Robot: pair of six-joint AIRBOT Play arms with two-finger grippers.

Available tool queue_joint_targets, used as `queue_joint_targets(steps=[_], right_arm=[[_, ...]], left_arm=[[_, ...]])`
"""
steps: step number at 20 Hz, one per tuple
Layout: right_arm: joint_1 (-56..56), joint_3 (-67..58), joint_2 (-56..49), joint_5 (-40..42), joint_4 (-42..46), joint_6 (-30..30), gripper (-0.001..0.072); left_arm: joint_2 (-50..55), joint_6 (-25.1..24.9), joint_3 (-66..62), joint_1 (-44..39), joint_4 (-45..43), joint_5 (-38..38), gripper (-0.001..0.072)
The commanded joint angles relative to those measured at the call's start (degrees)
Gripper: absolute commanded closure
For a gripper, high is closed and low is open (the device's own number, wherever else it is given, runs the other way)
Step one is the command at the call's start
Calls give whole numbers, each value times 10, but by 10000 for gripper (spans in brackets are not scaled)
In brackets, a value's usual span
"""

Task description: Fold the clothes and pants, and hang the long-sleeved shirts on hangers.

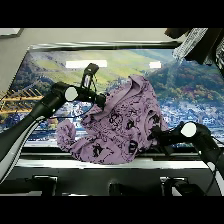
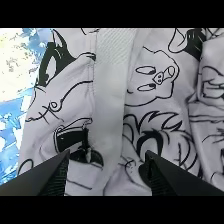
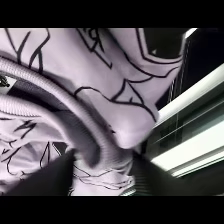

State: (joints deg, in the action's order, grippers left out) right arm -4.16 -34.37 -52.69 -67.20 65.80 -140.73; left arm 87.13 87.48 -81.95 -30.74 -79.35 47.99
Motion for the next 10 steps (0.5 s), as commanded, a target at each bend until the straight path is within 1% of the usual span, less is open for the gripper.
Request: queue_joint_targets(steps=[1, 2, 3, 4, 5, 8, 10], right_arm=[[0, 3, -27, 18, -10, 4, 496], [0, 3, -24, 17, -11, 6, 619], [0, 3, -18, 14, -6, 9, 681], [0, 3, -10, 7, 3, 9, 681], [0, 3, -2, -1, 16, 8, 682], [0, 3, 10, -20, 38, 4, 682], [0, 3, 10, -20, 39, 4, 682]], left_arm=[[18, 33, -28, -3, 4, 7, 164], [28, 45, -47, -6, 5, 17, 164], [42, 82, -72, -11, 9, 33, 164], [57, 118, -97, -16, 29, 47, 164], [74, 152, -120, -22, 69, 55, 164], [127, 258, -176, -56, 192, 41, 164], [163, 330, -204, -88, 220, 23, 164]])
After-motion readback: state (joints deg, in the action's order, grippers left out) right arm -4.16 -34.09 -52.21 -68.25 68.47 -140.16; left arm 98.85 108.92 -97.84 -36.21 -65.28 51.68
